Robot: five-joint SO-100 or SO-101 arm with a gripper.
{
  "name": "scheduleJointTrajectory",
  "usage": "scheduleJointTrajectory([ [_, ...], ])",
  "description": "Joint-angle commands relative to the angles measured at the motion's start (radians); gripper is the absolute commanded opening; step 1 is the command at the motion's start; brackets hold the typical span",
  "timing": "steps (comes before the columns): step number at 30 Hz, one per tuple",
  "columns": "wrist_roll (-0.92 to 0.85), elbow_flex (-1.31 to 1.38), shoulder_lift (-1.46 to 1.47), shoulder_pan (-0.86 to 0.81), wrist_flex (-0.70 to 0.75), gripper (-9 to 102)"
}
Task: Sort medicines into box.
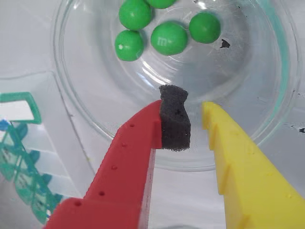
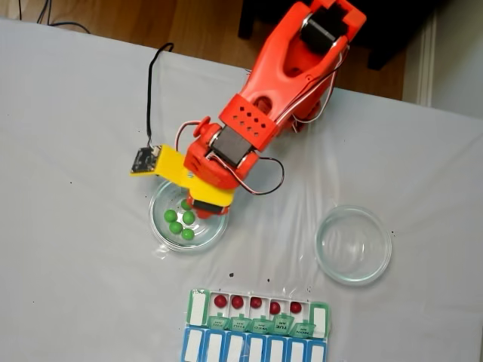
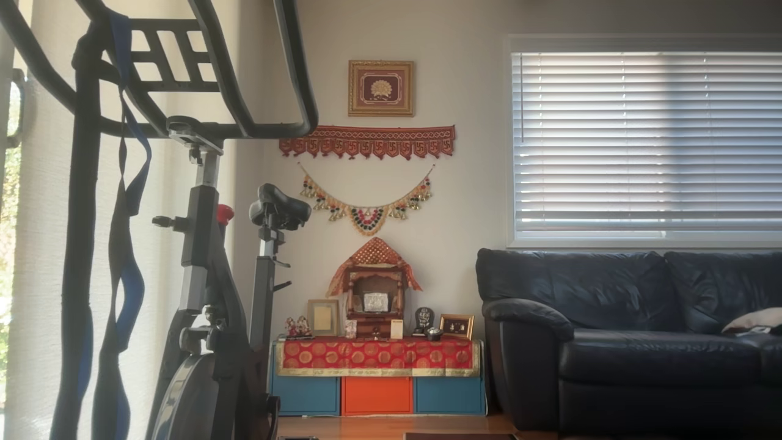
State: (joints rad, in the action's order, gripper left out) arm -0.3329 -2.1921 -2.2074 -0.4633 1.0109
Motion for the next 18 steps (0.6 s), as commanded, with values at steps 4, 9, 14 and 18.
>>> scheduleJointTrajectory([
  [4,0.199,0.17,0.034,0.008,0.049,8],
  [9,0.365,0.198,0.04,-0.02,0.063,9],
  [14,0.476,0.242,0.084,-0.038,0.112,9],
  [18,0.56,0.278,0.13,-0.049,0.13,11],
])
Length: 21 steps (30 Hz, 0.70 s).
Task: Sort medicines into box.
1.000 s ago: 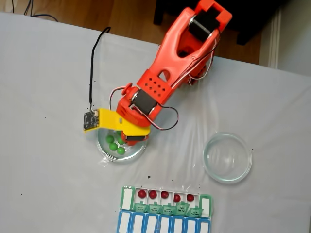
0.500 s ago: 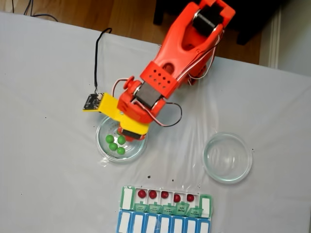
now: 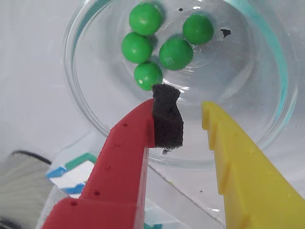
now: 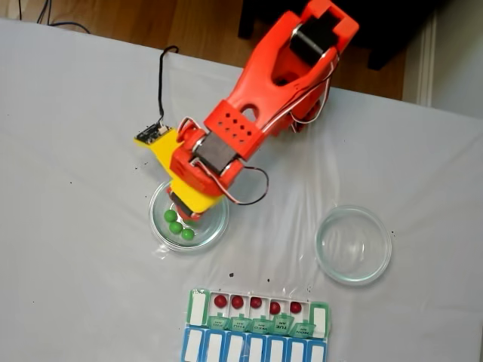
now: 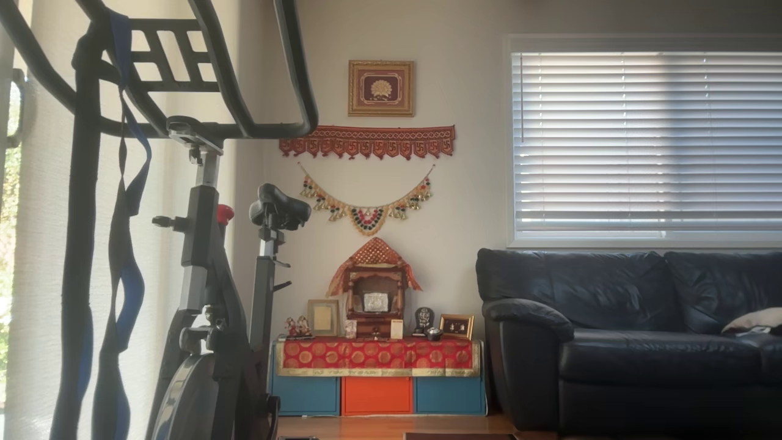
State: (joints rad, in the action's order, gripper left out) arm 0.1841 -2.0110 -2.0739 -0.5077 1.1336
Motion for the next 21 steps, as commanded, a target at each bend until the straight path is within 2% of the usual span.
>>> scheduleJointTrajectory([
  [1,0.054,0.117,0.018,-0.008,0.02,12],
  [7,0.097,0.242,0.155,-0.026,0.094,17],
  [11,0.1,0.241,0.144,-0.071,0.129,30],
  [21,0.112,0.232,0.155,-0.063,0.132,29],
])
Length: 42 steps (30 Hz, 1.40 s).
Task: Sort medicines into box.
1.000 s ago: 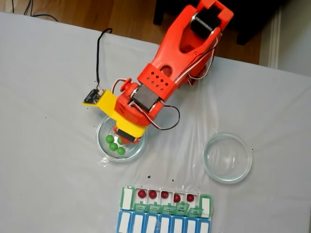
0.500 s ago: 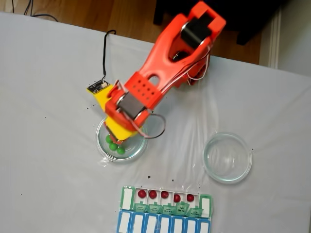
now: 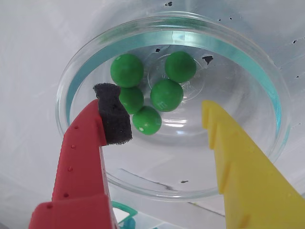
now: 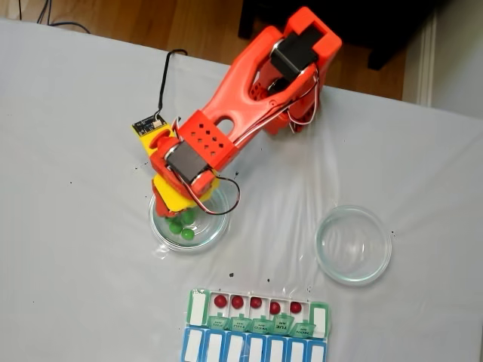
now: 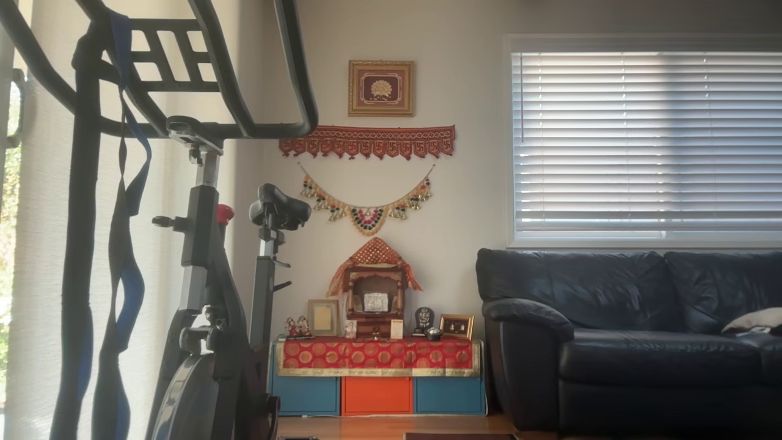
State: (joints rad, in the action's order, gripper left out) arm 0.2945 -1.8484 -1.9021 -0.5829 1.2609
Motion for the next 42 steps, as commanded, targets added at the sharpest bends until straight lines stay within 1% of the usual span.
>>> scheduleJointTrajectory([
  [1,0.002,0.061,-0.017,0.018,0.002,29],
  [8,0.015,0.025,-0.012,0.044,-0.032,29],
  [17,0.023,0.017,0.011,0.058,-0.037,24],
  [42,0.1,0.054,0.103,0.052,-0.049,24],
])
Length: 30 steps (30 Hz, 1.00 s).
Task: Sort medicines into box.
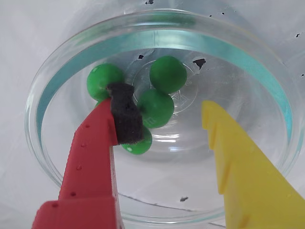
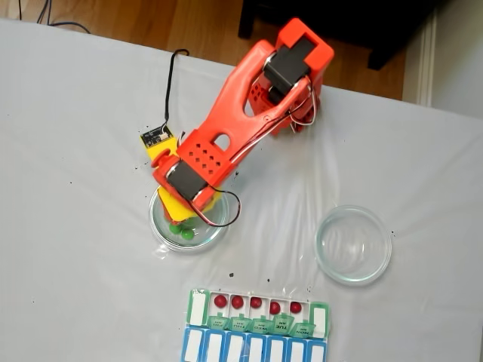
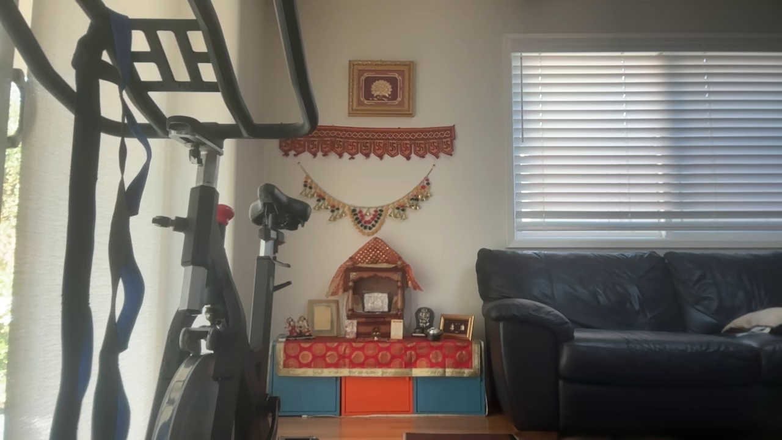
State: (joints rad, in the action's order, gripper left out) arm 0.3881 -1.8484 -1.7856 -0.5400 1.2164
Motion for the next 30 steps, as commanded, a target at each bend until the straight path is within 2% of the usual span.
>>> scheduleJointTrajectory([
  [1,0.008,0.057,-0.011,0.009,-0.005,24],
  [30,0.023,0.023,0.009,0.034,-0.044,24],
])
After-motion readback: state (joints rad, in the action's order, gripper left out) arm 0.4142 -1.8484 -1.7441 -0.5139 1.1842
